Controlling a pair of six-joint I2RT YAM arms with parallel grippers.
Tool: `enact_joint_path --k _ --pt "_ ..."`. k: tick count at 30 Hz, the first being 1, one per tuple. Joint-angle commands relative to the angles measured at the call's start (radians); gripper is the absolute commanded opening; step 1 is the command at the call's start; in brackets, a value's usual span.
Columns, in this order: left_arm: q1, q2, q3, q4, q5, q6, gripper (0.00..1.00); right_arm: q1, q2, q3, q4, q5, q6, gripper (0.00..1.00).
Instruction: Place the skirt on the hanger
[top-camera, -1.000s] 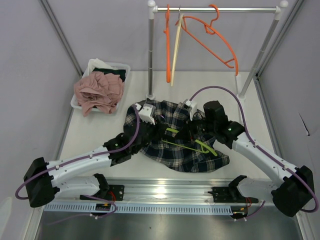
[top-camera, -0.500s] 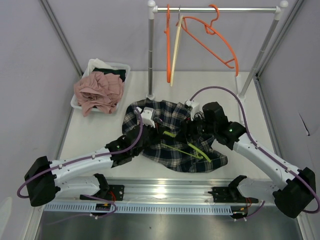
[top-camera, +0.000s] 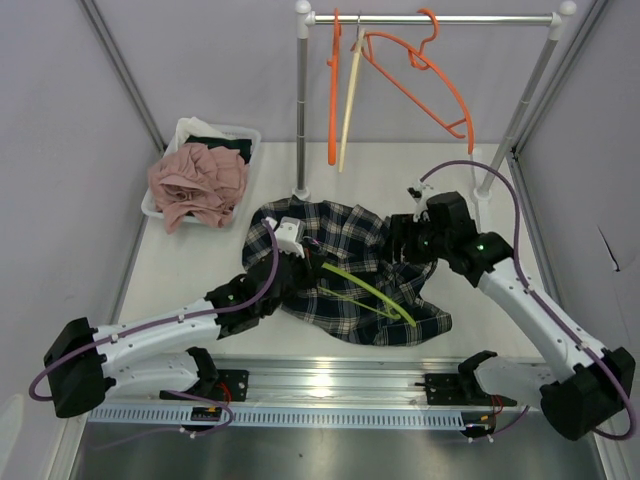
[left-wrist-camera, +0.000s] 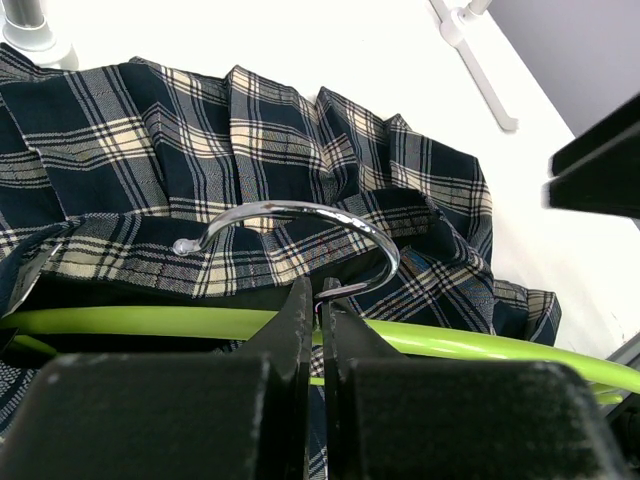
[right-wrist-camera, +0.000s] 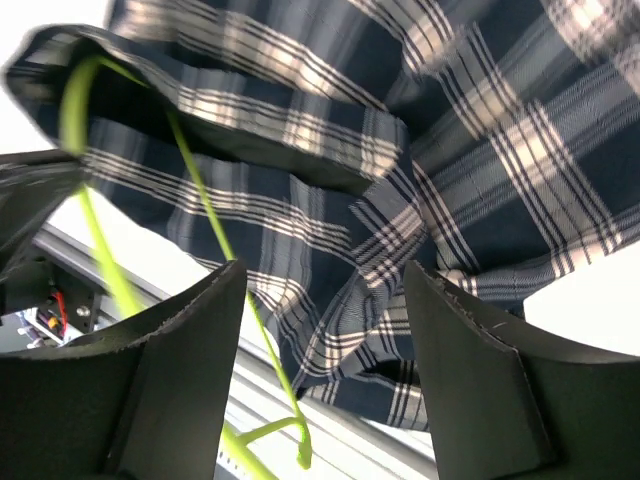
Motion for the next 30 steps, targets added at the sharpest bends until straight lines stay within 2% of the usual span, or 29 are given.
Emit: enact_joint_path --k 1,7,11,12,13,14,15,16,18,30 --pt "0.002 -0.028 -0.004 0.039 -0.042 0.028 0.00 0.019 0.074 0.043 -0.041 0.021 0.020 0.70" --pt "0.002 -0.028 -0.004 0.045 -0.040 0.024 0.00 0.038 0.219 0.057 -0.013 0.037 0.015 0.73" --pt "0.002 -0.040 -0.007 0.045 -0.052 0.027 0.00 0.048 0.256 0.034 -0.038 0.078 0.008 0.64" --pt "0.002 -0.045 -0.005 0.046 -0.054 0.029 0.00 0.048 0.252 0.023 -0.045 0.092 0.009 0.57" --pt "0.002 -0.045 -0.005 0.048 -0.057 0.031 0.00 0.047 0.234 0.003 -0.048 0.097 0.011 0.38" --pt "0.002 -0.045 -0.004 0.046 -0.065 0.034 0.00 0.047 0.221 -0.006 -0.051 0.104 0.014 0.32" --pt "0.002 -0.045 -0.004 0.045 -0.068 0.032 0.00 0.044 0.204 -0.015 -0.061 0.118 0.017 0.19" --pt "0.002 -0.046 -0.002 0.046 -0.074 0.032 0.00 0.041 0.174 -0.026 -0.070 0.127 0.020 0.10" --pt "0.005 -0.049 0.001 0.042 -0.103 0.029 0.00 0.036 0.140 -0.032 -0.097 0.147 0.021 0.00" --pt "0.091 -0.039 0.059 -0.011 -0.166 -0.037 0.00 0.013 -0.040 -0.118 -0.157 0.164 0.032 0.00"
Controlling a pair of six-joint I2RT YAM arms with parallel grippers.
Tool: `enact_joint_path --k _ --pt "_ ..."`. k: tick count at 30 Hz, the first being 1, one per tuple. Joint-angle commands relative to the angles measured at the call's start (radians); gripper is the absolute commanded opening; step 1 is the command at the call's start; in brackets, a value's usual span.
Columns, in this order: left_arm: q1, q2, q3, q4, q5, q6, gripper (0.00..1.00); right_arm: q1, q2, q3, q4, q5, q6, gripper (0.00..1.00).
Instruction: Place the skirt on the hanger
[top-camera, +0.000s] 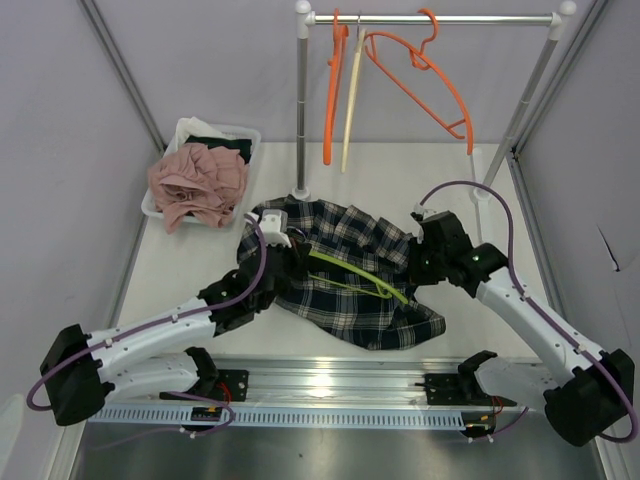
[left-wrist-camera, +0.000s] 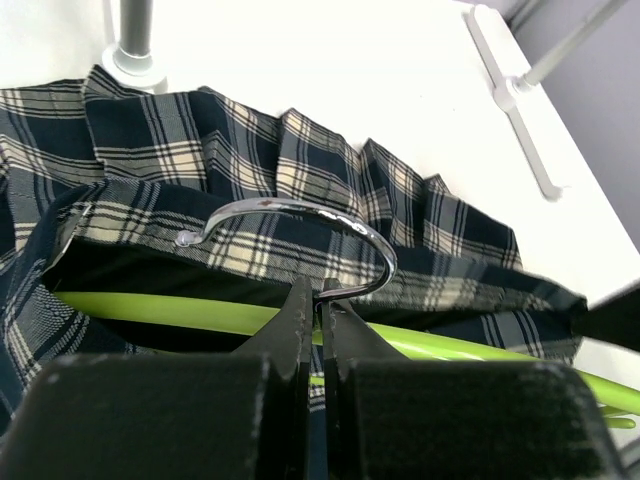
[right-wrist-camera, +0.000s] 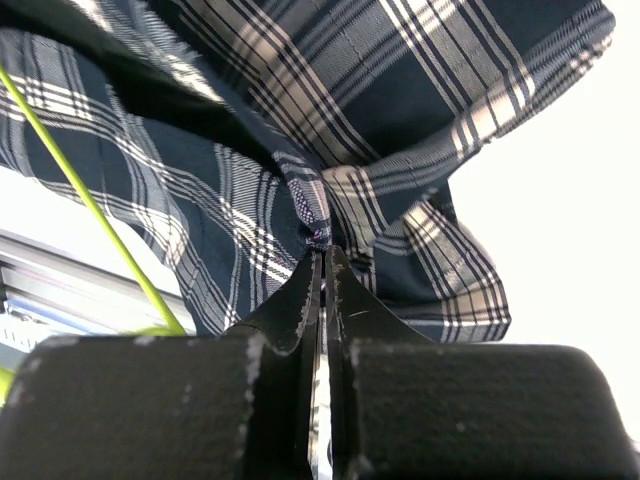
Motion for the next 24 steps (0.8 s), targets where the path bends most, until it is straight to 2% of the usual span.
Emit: enact_joint_path --k 1,8,24 --pt "0.030 -0.006 0.059 0.010 -0.071 -0.006 0.00 -0.007 -0.047 -0.015 -0.036 0.026 0.008 0.00" --pt "0.053 0.019 0.108 -0.042 -0.100 -0.011 0.00 -0.003 -0.109 -0.014 -0.042 0.018 0.018 0.00" --pt "0.095 0.082 0.154 -0.048 -0.076 0.020 0.00 0.022 -0.168 0.031 -0.075 0.040 0.032 0.00"
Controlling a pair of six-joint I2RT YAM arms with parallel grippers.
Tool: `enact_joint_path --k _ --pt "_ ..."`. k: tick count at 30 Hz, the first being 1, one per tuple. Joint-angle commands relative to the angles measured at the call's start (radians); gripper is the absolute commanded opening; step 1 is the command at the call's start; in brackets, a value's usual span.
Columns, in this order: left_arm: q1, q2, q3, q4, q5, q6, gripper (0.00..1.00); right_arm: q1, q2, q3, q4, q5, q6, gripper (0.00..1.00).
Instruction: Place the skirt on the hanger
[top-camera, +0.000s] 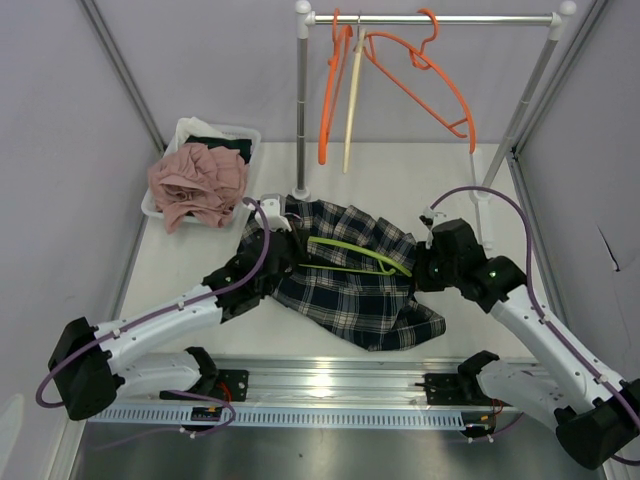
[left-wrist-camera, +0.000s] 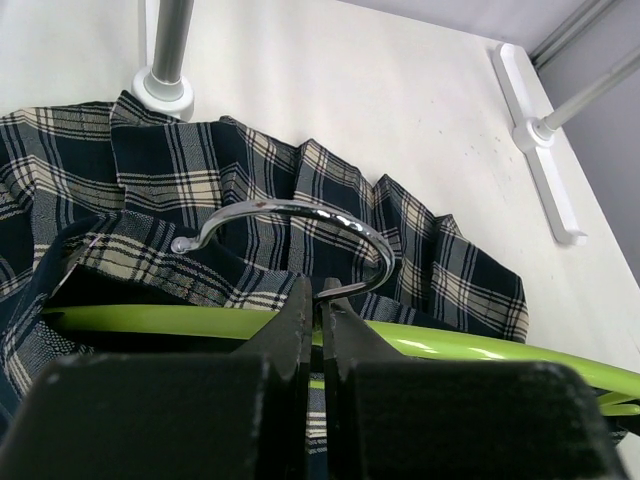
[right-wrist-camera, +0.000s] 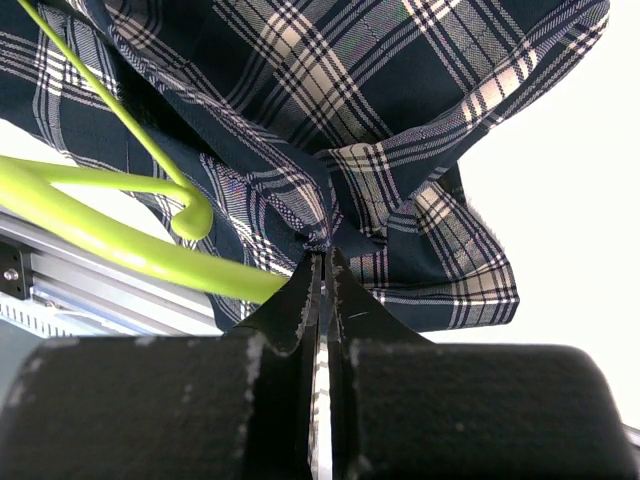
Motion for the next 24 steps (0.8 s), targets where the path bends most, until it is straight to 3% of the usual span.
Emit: enact_joint_path --k 1,24 --pt "0.035 -0.003 0.036 0.001 -0.060 0.056 0.00 0.001 -0.025 0.058 -0.035 0.036 0.001 0.00" --pt "0.109 0.008 0.045 -0.032 -0.027 0.110 0.00 -0.039 -0.061 0.123 -0.084 0.076 -0.030 0.00"
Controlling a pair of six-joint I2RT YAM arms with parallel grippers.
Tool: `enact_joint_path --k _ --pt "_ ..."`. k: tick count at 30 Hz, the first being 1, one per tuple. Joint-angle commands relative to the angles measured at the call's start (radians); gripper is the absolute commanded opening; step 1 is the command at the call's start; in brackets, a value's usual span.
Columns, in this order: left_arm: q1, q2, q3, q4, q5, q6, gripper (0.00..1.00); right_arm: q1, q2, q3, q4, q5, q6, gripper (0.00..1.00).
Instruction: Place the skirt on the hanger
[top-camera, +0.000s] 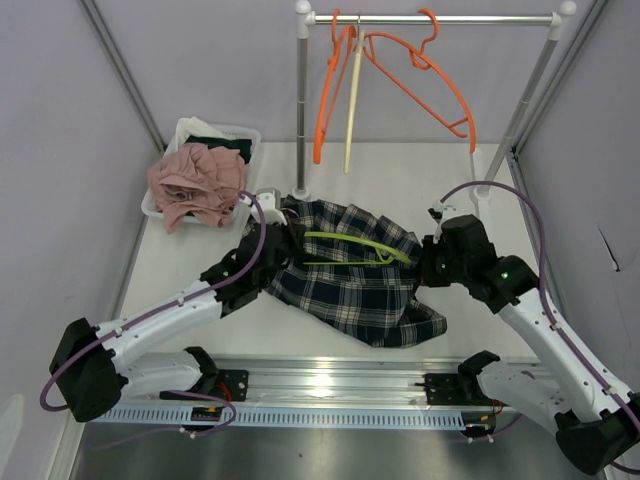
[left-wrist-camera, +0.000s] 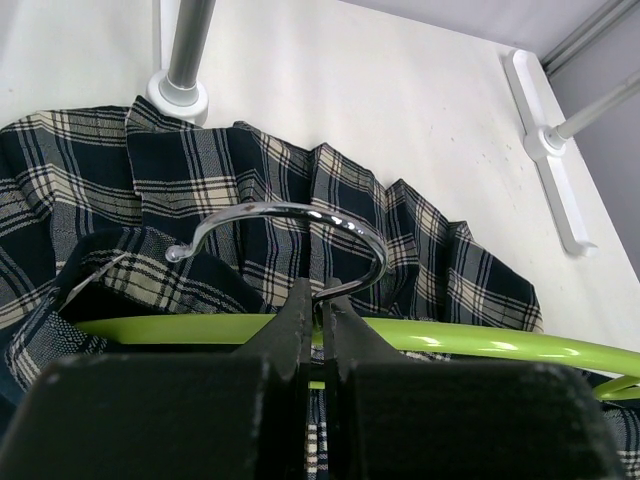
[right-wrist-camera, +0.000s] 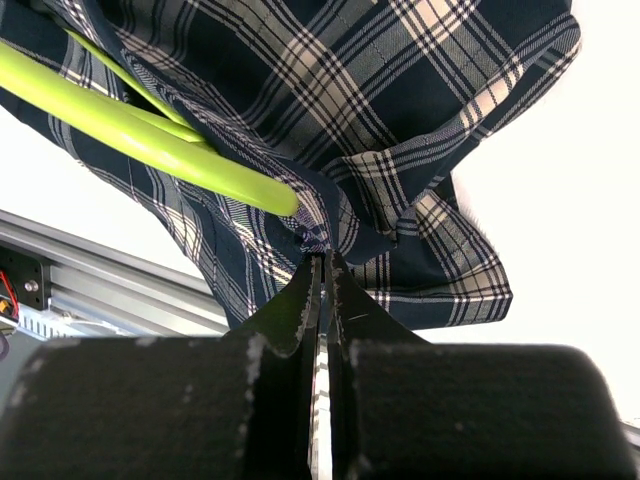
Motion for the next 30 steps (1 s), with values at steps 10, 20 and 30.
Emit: enact_joint_path --k 10,20,30 --pt "0.040 -0.031 -0.010 -0.025 -0.051 0.143 0.00 -0.071 -0.011 0.105 -0.017 0.036 -0.044 0.00" --pt "0.040 -0.025 -0.013 -0.031 -0.035 0.187 0.00 -0.087 0.012 0.151 0.015 -0.006 -0.053 0.00" --pt "0.037 -0.010 0.013 -0.100 -0.023 0.215 0.00 -0.088 0.045 0.194 0.048 -0.009 -0.061 0.00"
